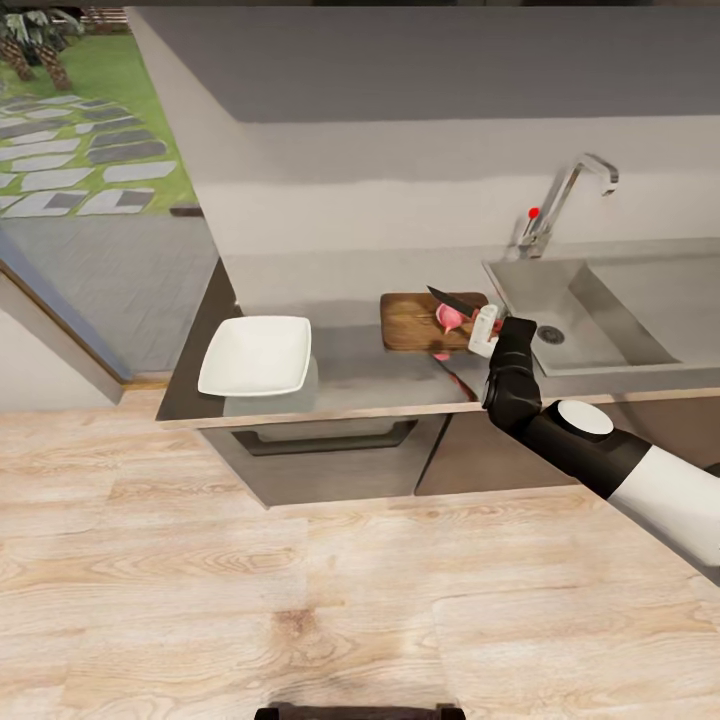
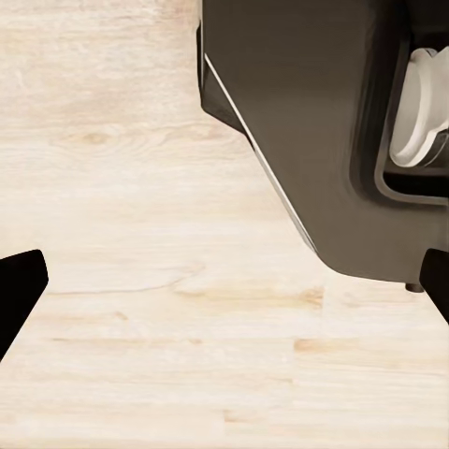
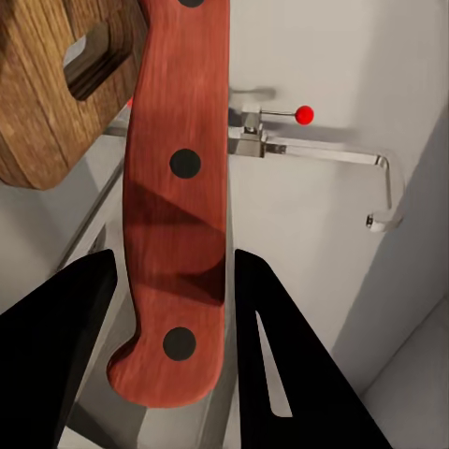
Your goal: In the kitchen, take the Vidalia onion out of the sink, dice it on the chopping board with the paring knife, put the diced onion into the bowl on the countertop, then place both the paring knife and the chopping board into the sink.
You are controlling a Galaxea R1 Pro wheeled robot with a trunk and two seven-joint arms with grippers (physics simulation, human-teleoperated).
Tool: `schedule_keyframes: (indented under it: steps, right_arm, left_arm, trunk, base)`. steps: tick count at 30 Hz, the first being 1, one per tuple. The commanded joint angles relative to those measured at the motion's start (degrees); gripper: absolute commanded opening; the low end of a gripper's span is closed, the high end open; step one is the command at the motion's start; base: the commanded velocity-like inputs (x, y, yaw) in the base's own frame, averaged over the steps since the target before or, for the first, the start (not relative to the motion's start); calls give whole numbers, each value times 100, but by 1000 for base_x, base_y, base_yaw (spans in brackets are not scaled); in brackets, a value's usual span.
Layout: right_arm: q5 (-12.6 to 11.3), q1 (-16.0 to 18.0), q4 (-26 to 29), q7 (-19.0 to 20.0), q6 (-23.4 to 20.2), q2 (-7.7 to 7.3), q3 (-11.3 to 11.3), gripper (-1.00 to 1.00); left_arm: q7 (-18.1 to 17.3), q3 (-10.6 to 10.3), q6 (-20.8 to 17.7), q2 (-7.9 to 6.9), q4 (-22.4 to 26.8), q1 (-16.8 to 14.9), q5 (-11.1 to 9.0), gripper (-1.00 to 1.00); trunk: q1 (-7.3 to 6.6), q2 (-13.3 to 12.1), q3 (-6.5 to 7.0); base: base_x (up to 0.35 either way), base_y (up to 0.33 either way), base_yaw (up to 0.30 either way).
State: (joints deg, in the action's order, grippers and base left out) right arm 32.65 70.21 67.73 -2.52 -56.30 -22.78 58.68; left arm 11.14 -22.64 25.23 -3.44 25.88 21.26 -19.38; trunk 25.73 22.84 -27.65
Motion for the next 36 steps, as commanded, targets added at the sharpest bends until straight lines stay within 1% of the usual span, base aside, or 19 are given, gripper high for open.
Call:
schedule_keyframes:
  steps: [1, 30, 36]
  right_arm:
    - [-351, 7, -4, -20, -21, -7, 29, -100]
    - [-349, 7, -5, -20, -22, -7, 29, -100]
    - [-347, 8, -5, -20, -22, -7, 27, -100]
  left_arm:
    - [46, -48, 9, -8, 14, 1, -31, 100]
    - [42, -48, 9, -9, 14, 1, -31, 100]
    - [46, -48, 9, -11, 14, 1, -31, 100]
  trunk:
    - [5, 8, -10]
    - [5, 8, -10]
    - [5, 8, 15]
  base:
    - [0, 0, 0]
    - [0, 0, 0]
    - [0, 0, 0]
